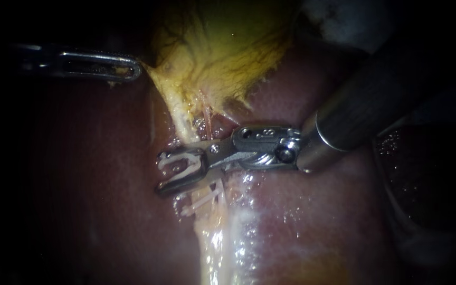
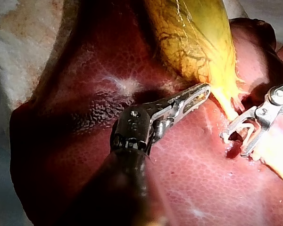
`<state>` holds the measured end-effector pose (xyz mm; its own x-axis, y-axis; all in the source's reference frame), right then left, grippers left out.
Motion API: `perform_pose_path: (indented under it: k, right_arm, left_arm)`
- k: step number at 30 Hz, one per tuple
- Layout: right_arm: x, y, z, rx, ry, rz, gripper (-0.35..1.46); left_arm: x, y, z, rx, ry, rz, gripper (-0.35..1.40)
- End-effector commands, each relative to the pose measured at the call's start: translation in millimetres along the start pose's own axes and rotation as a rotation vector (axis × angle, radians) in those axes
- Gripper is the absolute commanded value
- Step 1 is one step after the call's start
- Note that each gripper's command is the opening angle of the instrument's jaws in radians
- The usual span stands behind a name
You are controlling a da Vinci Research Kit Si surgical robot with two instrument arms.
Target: Clipping third clip left tube
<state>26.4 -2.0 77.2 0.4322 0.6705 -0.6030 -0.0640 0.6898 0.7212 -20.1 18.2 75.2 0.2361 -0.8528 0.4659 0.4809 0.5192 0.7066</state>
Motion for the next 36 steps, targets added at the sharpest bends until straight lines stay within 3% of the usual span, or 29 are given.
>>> perform_pose_path:
  k: [1, 5, 14, 19, 25, 36]
  right_arm:
    - [0.1, -0.1, -0.1, 0.000, 0.000, 0.000, 0.43]
    - [0.8, -0.6, -0.5, 0.013, 0.010, 0.006, 0.45]
    - [4.1, -3.6, -4.2, 0.183, 0.006, 0.008, 0.44]
    - [5.1, -4.6, -6.9, 0.221, 0.020, 0.000, 0.45]
    - [3.9, -3.8, -8.4, 0.226, 0.016, 0.037, 0.45]
    - [0.7, -0.5, -9.1, 0.226, 0.002, 0.095, 0.45]
  left_arm:
    - [0.0, 0.0, 0.0, 0.000, 0.000, 0.000, -0.35]
    - [0.0, 0.0, 0.0, 0.000, 0.000, 0.000, -0.35]
    - [0.0, 0.0, 0.0, 0.001, 0.000, 0.000, -0.35]
    - [0.0, 0.0, -0.1, 0.001, 0.000, 0.000, -0.35]
    - [0.0, 0.0, -0.2, 0.001, 0.000, 0.000, -0.35]
    - [0.0, 0.0, -0.2, 0.002, 0.001, 0.000, -0.35]
